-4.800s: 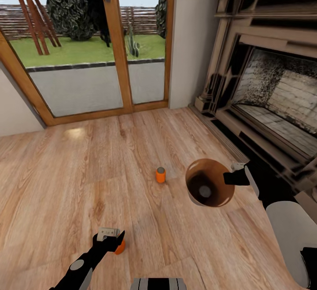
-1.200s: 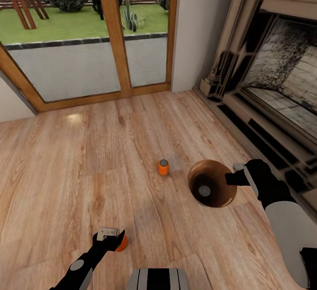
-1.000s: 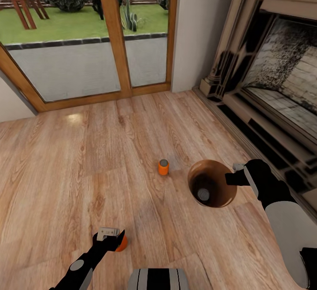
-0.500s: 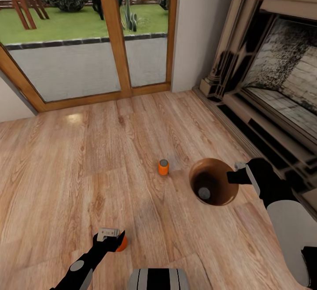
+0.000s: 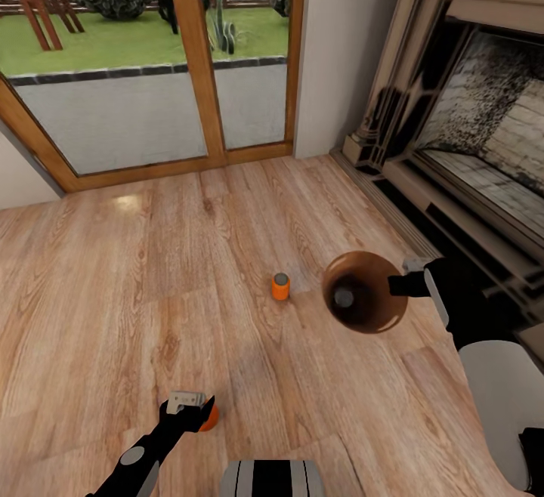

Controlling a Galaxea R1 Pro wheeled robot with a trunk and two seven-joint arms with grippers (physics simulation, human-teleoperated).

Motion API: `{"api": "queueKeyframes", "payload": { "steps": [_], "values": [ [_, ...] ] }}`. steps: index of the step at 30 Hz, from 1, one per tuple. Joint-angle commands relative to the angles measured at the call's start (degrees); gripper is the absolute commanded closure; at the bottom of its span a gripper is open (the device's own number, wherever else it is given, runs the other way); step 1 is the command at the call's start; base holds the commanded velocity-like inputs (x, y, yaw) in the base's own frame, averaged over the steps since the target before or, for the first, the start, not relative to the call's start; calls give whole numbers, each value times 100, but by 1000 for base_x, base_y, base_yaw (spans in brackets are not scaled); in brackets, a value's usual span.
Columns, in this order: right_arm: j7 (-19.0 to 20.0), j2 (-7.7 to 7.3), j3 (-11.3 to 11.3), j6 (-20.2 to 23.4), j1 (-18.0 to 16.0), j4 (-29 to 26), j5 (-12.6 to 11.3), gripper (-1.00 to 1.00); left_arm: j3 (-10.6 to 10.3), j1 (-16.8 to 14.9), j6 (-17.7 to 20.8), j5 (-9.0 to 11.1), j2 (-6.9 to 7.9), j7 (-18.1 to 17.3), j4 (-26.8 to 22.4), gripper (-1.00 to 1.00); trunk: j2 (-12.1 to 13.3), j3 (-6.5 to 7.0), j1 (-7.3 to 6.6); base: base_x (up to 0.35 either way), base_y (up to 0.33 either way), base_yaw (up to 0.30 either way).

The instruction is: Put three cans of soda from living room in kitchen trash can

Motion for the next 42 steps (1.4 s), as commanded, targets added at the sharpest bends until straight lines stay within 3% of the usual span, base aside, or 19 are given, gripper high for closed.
{"api": "queueKeyframes", "payload": {
  "steps": [1,23,42],
  "values": [
    [19,-6,-2,9,-2,-18,-116,100,0,0,0,0,0,0,0,-100,0,0,-1,0,0,0],
    [7,3,-7,9,15,-52,-120,100,0,0,0,0,0,1,9,-100,0,-2,-1,0,0,0],
    [6,-1,-9,9,16,-416,-116,100,-1,0,-3,-9,0,1,9,-100,0,-134,-1,0,0,0]
  ]
}}
